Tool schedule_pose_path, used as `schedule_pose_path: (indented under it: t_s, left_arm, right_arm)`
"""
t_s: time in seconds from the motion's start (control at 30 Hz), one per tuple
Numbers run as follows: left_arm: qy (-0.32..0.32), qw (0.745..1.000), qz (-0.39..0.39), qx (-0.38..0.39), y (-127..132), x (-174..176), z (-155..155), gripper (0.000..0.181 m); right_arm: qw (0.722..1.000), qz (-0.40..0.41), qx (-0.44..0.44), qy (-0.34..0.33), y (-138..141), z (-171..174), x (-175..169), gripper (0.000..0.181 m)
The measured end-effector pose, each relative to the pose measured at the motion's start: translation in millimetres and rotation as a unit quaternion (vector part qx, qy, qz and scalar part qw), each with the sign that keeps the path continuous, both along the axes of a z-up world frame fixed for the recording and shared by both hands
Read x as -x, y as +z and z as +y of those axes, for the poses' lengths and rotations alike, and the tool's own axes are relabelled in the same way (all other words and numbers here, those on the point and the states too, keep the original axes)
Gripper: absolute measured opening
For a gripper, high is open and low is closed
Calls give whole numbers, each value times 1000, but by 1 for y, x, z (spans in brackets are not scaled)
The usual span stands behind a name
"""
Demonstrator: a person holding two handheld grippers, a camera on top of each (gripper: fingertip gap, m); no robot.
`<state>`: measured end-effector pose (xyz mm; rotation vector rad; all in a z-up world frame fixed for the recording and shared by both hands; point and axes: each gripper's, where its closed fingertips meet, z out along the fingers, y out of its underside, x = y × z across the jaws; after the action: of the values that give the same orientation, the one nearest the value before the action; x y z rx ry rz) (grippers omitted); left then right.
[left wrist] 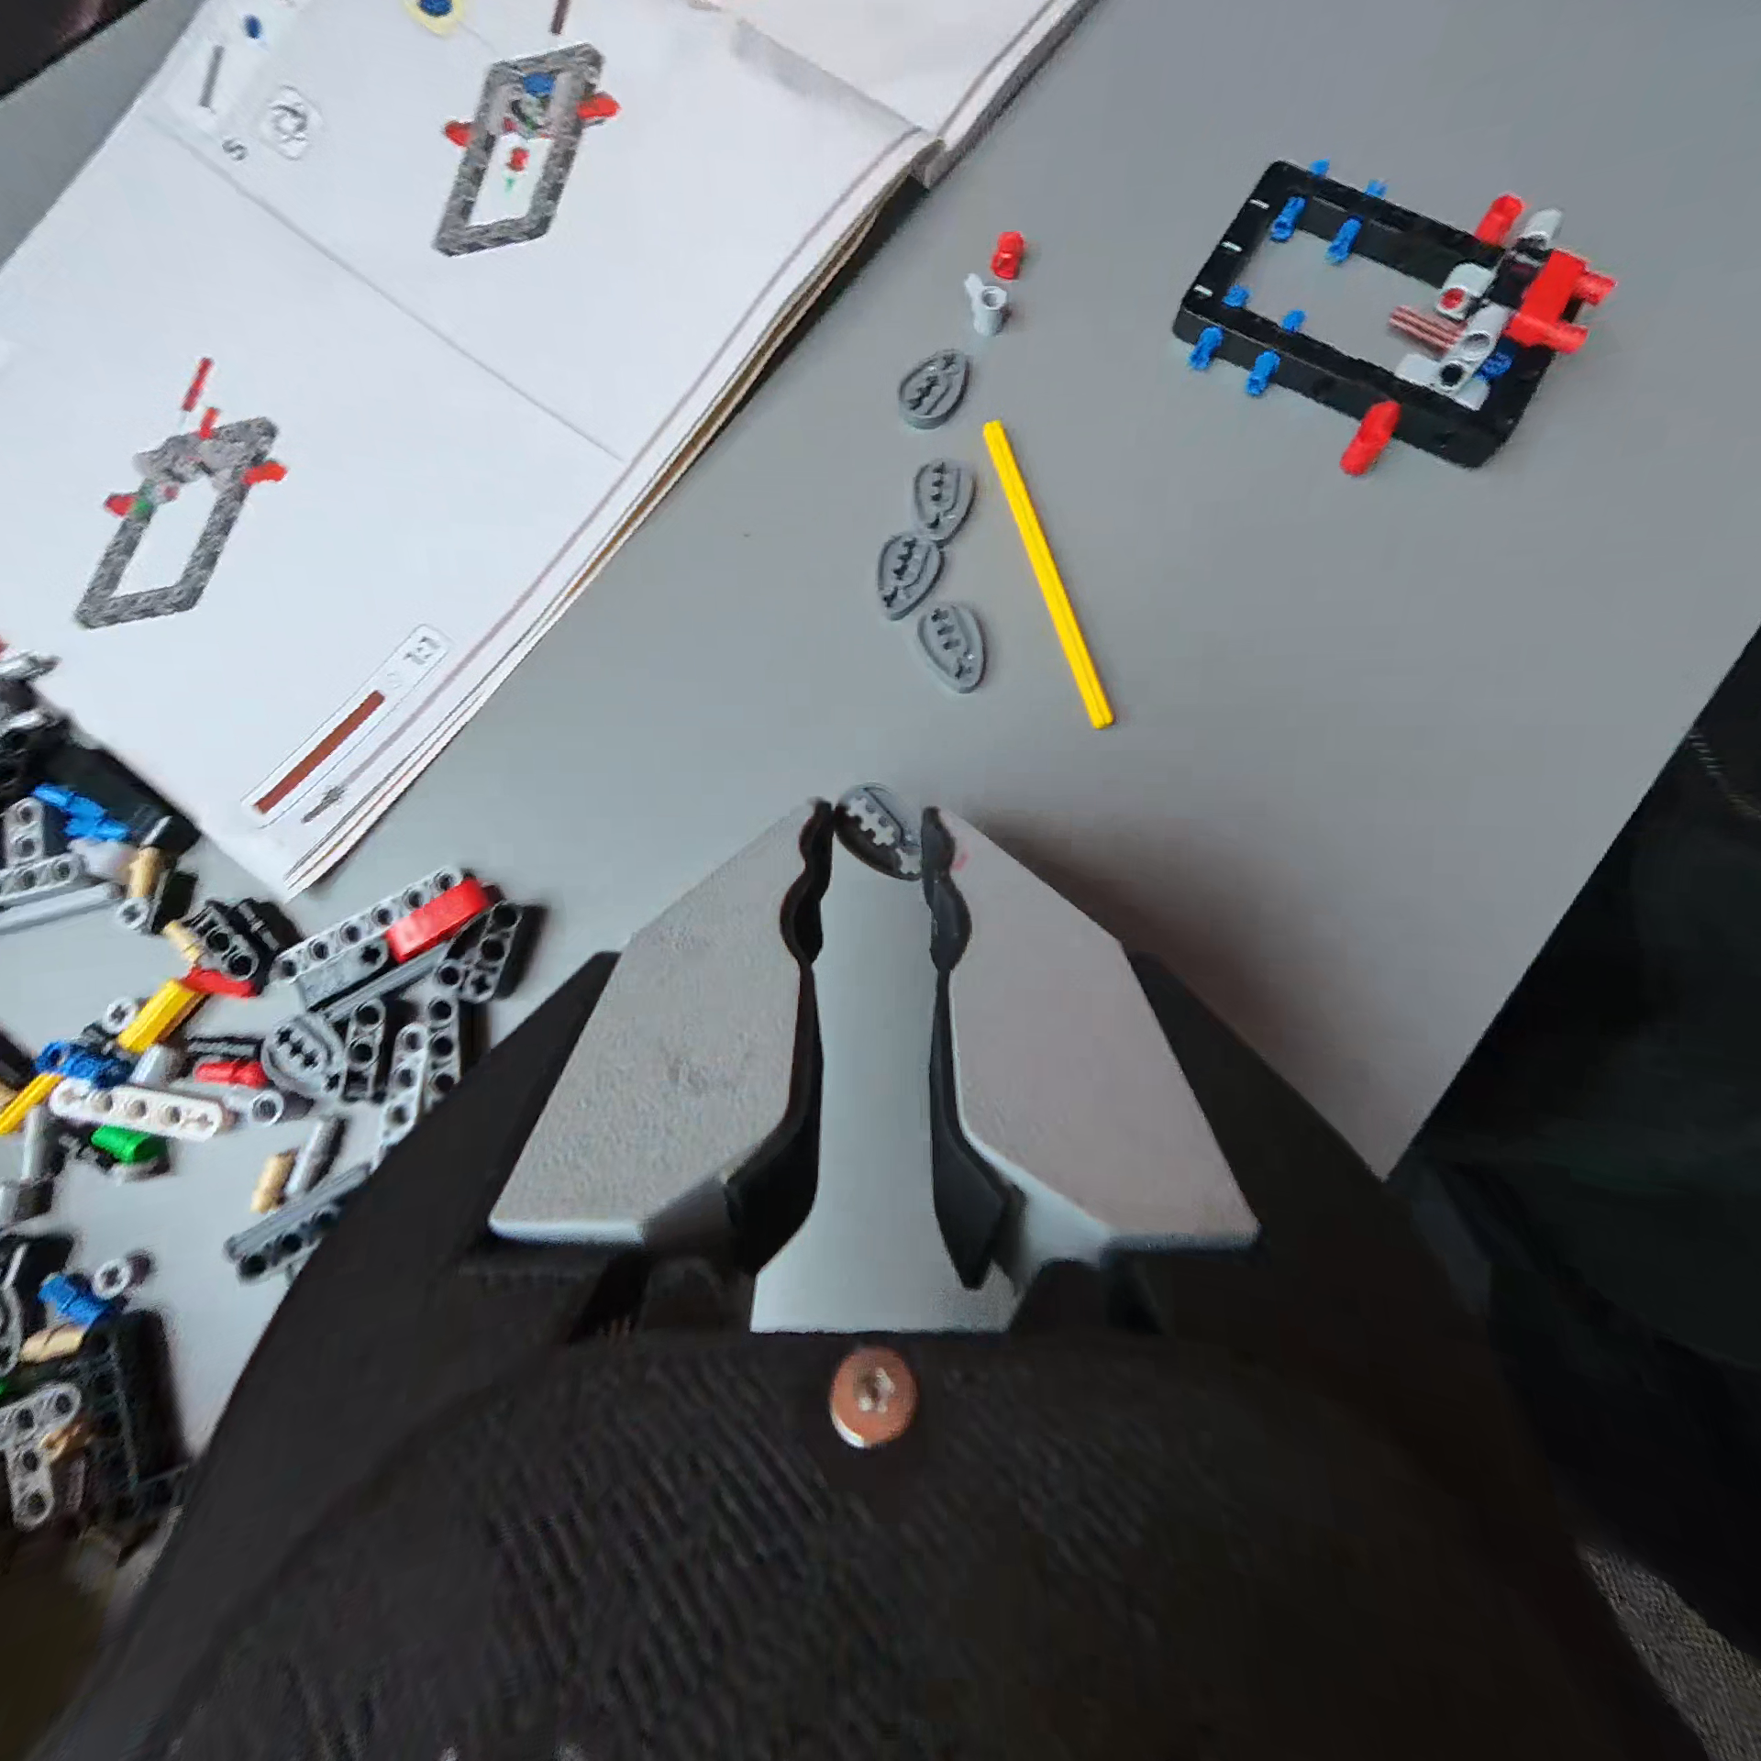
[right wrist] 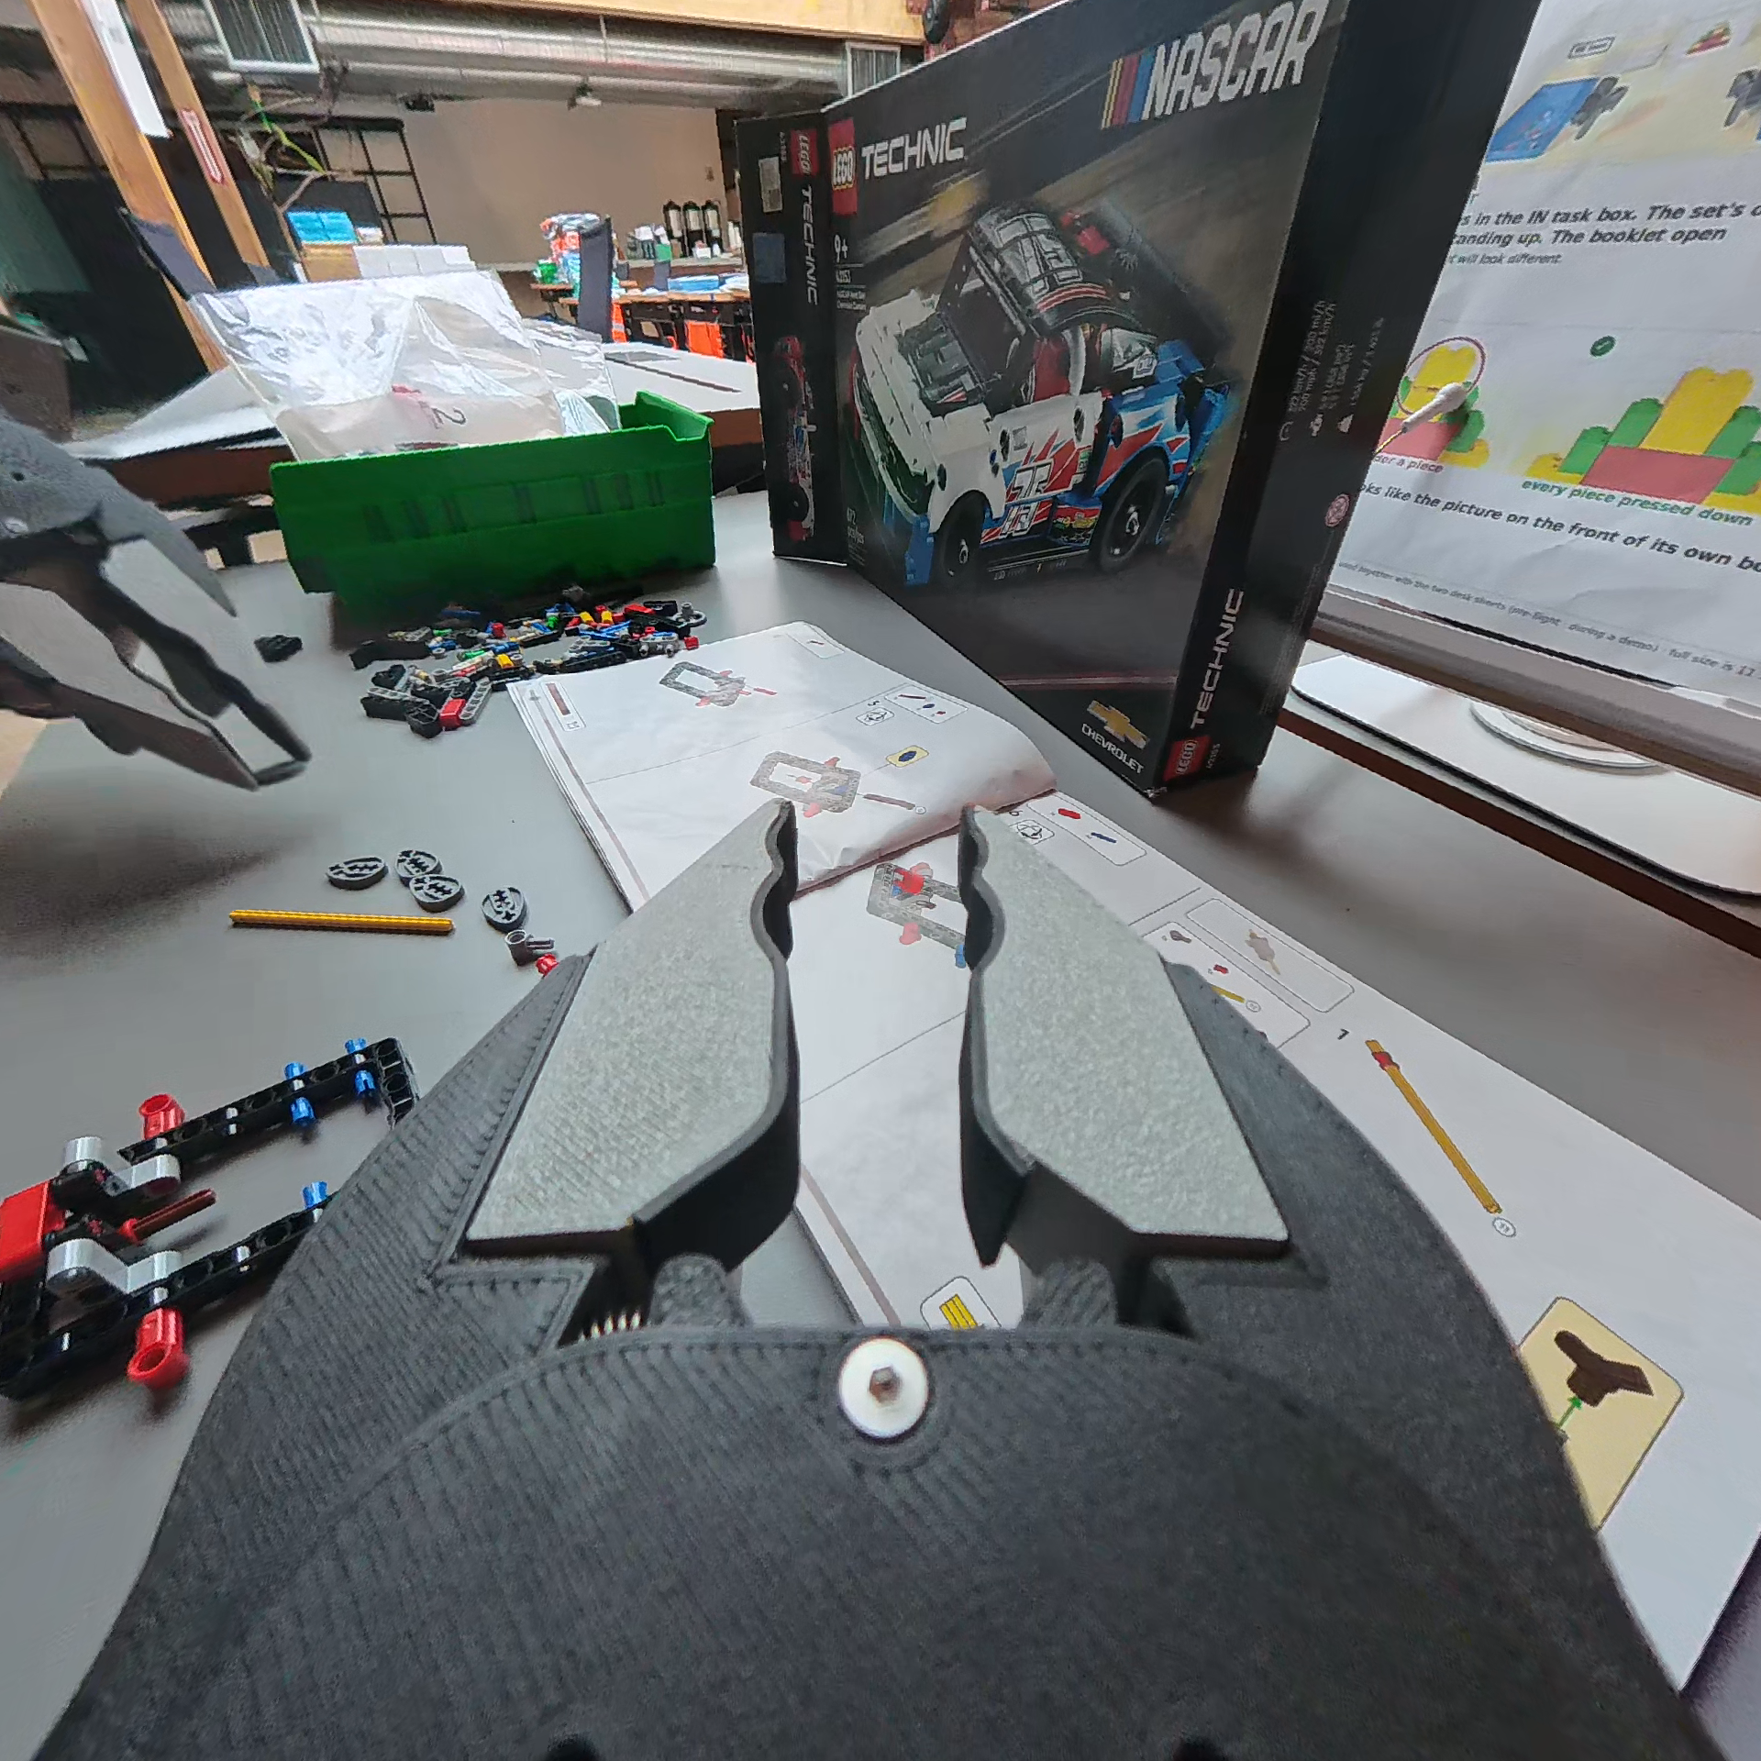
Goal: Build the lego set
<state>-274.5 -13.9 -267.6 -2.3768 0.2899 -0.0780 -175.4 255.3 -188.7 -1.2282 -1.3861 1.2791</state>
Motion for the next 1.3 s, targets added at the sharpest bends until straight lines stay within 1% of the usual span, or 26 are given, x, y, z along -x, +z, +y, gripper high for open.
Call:
schedule_pose_path:
  t_s: [0.1, 0.17, 0.2, 0.3, 0.37, 0.43, 0.5, 0.53, 0.6, 0.7, 0.8, 0.97, 1.03, 1.1, 1.23, 1.3]
  left_arm:
    - [-25, 999, -6, 24, -13, -17, 7, 18]
    - [-36, 998, -11, 44, -20, -24, 8, 27]
    - [-42, 998, -18, 44, -20, -27, 9, 30]
    - [-56, 997, -40, 24, -9, -33, 10, 32]
    - [-42, 998, -33, 16, -1, -21, 5, 32]
    - [8, 1000, -11, 17, 6, 10, -6, 24]
    - [57, 998, -6, 34, 8, 37, -21, 19]
    - [68, 997, -12, 45, 6, 42, -28, 18]
    - [71, 995, -24, 63, 1, 40, -35, 17]
    - [48, 996, -30, 65, -10, 20, -30, 17]
    - [37, 997, -23, 68, -21, 8, -23, 22]
    - [13, 998, -33, 44, -14, -7, -10, 25]
    - [3, 998, -36, 43, -10, -12, -5, 20]
    - [-12, 998, -33, 53, -10, -18, 2, 14]
    - [-45, 994, 0, 95, -17, -25, 20, 13]
    - [-52, 991, 26, 121, -23, -24, 27, 15]
  right_arm:
    - [1000, 2, -1, 2, 1, -1, 0, 30]
    - [1000, 1, -1, 5, 1, -2, 0, 30]
    - [1000, 1, 0, 6, 1, -3, 0, 30]
    - [1000, 0, -5, 9, 1, -5, 0, 29]
    - [1000, -1, -7, 9, 1, -5, 0, 28]
    - [1000, 0, -7, 9, 1, -5, 0, 28]
    - [1000, 1, -7, 9, 2, -5, 0, 27]
    - [1000, 1, -6, 10, 2, -5, 0, 27]
    - [1000, 0, -7, 12, 2, -6, 1, 27]
    - [1000, -4, -10, 13, 0, -8, 2, 26]
    - [1000, -4, -12, 12, 0, -8, 1, 26]
    - [1000, -1, -6, 12, 1, -7, 0, 26]
    - [1000, -2, -7, 13, 1, -7, 1, 26]
    - [1000, -3, -9, 14, 0, -8, 1, 26]
    - [1000, -5, -12, 15, 0, -9, 2, 26]
    - [1000, -3, -11, 14, 1, -9, 1, 26]
